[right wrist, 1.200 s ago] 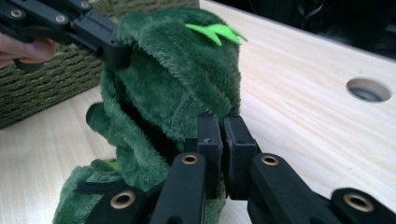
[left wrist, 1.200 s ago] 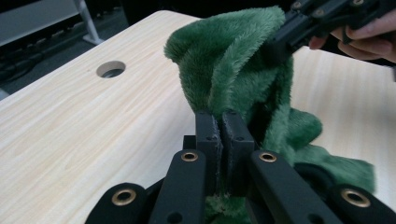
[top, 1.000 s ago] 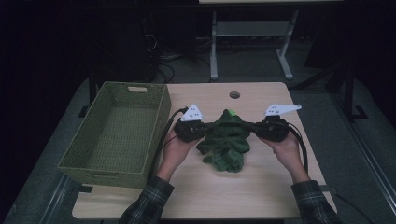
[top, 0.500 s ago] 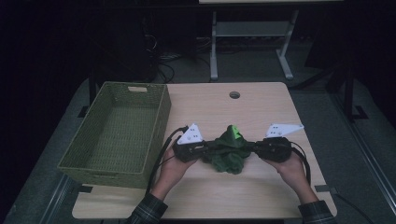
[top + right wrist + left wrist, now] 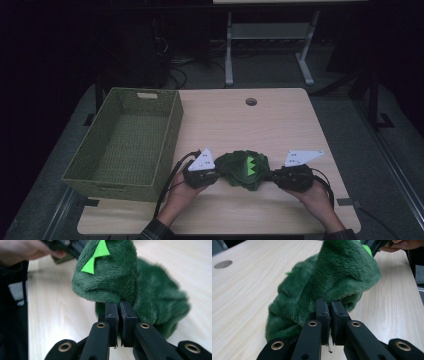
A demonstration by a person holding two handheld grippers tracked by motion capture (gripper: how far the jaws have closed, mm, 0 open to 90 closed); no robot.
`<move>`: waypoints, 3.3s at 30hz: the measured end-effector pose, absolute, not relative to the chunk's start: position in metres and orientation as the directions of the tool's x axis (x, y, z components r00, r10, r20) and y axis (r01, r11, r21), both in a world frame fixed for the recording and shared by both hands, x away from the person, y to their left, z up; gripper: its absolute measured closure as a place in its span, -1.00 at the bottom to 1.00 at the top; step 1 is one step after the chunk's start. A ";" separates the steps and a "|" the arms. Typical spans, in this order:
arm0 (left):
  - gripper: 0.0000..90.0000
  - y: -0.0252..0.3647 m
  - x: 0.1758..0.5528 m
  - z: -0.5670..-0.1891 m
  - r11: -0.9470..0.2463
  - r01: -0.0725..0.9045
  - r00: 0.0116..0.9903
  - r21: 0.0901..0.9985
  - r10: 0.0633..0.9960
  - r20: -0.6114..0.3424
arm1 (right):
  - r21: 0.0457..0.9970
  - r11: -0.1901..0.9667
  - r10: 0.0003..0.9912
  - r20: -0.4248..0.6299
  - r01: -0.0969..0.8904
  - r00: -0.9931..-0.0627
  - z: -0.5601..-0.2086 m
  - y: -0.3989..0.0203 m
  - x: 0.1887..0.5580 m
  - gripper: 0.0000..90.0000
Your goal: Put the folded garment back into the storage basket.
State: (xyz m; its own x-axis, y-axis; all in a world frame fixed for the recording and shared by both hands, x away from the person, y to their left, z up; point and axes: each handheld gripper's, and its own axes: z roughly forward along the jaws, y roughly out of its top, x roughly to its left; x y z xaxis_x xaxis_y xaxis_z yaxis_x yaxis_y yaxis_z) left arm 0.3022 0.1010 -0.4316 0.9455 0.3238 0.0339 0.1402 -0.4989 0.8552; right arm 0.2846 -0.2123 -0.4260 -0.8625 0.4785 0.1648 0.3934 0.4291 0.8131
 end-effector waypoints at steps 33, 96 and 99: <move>0.41 0.115 0.291 -0.445 -0.534 0.220 0.933 0.817 0.360 -0.016 | 0.802 0.444 0.453 0.184 0.400 -0.873 -0.434 -0.232 0.257 0.31; 0.88 0.073 0.353 -0.445 -0.579 0.280 0.918 0.766 0.394 -0.038 | 0.820 0.355 0.623 0.150 0.448 -0.768 -0.413 -0.225 0.319 1.00; 0.88 0.076 0.347 -0.437 -0.578 0.271 0.921 0.769 0.388 -0.033 | 0.821 0.338 0.665 0.137 0.460 -0.734 -0.416 -0.235 0.332 1.00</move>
